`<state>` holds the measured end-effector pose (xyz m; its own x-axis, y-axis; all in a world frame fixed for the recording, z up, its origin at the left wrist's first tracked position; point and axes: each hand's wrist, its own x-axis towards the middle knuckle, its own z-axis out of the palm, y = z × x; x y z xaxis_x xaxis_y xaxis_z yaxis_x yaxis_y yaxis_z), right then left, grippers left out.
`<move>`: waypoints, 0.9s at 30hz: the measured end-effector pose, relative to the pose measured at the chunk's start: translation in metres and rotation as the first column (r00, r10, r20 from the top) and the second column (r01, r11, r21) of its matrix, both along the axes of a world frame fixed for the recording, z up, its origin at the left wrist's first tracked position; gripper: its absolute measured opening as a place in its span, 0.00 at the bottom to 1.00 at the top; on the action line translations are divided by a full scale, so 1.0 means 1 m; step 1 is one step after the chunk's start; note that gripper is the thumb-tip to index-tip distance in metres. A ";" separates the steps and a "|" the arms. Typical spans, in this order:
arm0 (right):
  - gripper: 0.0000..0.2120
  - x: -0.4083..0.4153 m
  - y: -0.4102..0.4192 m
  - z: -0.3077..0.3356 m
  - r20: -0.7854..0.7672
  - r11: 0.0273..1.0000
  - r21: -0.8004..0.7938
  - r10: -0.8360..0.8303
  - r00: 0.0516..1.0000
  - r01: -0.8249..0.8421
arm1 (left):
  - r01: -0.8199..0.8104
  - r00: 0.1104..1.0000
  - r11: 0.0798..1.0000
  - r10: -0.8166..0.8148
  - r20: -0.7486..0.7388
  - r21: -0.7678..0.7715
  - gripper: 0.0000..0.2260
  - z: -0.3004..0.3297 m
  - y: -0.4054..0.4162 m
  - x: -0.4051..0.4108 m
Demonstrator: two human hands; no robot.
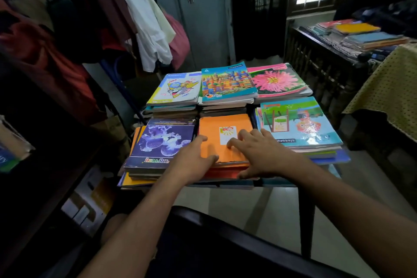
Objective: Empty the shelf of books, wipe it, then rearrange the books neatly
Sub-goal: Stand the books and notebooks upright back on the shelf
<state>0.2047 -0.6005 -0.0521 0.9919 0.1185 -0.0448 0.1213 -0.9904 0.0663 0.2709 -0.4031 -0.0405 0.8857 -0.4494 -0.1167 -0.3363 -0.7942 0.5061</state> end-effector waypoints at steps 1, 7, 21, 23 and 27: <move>0.41 0.000 -0.002 -0.001 0.015 1.000 0.010 0.005 1.000 -0.005 | -0.001 1.000 1.000 0.001 -0.006 0.012 0.29 0.001 -0.004 -0.002; 0.34 0.001 -0.011 -0.002 0.058 0.997 0.071 0.015 0.998 -0.019 | 0.022 0.999 0.994 -0.019 -0.034 0.104 0.42 0.003 -0.009 -0.008; 0.36 0.005 -0.013 -0.004 0.066 0.996 0.075 0.041 0.997 -0.046 | -0.176 0.967 0.962 0.130 -0.218 -0.208 0.52 0.000 -0.014 -0.008; 0.36 0.005 -0.013 -0.004 0.070 0.997 0.068 0.041 0.997 -0.046 | -0.250 0.938 0.906 0.139 -0.319 -0.341 0.47 0.003 -0.015 -0.010; 0.36 0.005 -0.009 -0.006 0.098 0.997 0.059 0.035 0.995 -0.041 | -0.399 0.881 0.785 0.184 -0.436 -0.475 0.32 0.006 -0.014 -0.008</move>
<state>0.2092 -0.6099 -0.0577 0.9860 0.1556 0.0597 0.1547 -0.9878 0.0191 0.2627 -0.4171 -0.0346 0.9296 -0.2591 -0.2622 0.1495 -0.3852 0.9106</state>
